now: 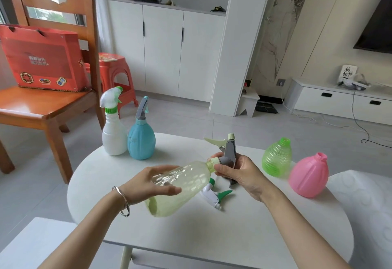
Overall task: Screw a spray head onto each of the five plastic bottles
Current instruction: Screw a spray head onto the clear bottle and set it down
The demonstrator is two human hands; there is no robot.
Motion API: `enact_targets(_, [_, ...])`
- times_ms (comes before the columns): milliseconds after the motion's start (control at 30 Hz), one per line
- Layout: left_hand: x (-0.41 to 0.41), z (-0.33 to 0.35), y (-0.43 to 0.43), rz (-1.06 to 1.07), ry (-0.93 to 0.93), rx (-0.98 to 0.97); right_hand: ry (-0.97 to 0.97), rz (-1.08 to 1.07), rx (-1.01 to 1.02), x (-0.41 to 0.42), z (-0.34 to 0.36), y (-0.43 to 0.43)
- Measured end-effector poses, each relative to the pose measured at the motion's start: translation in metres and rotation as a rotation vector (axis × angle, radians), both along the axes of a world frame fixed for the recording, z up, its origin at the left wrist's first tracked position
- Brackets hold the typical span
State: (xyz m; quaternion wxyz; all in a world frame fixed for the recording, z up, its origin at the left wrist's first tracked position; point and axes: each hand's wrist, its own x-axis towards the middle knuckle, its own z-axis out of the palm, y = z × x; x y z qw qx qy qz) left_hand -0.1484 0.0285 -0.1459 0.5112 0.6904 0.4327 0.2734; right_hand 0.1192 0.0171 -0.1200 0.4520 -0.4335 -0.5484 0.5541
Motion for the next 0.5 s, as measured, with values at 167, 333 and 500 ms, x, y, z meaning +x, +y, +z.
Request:
enact_targets(167, [0.007, -0.001, 0.002, 0.06, -0.063, -0.02, -0.012, -0.095, 0.037, -0.004, -0.001, 0.001])
enact_targets(333, [0.012, 0.001, 0.004, 0.287, -0.272, -0.081, 0.019, -0.174, 0.035, -0.005, -0.006, 0.006])
enact_targets(500, [0.015, 0.004, 0.011, 0.344, -0.663, -0.397, 0.369, -0.325, -0.047, -0.005, -0.011, 0.012])
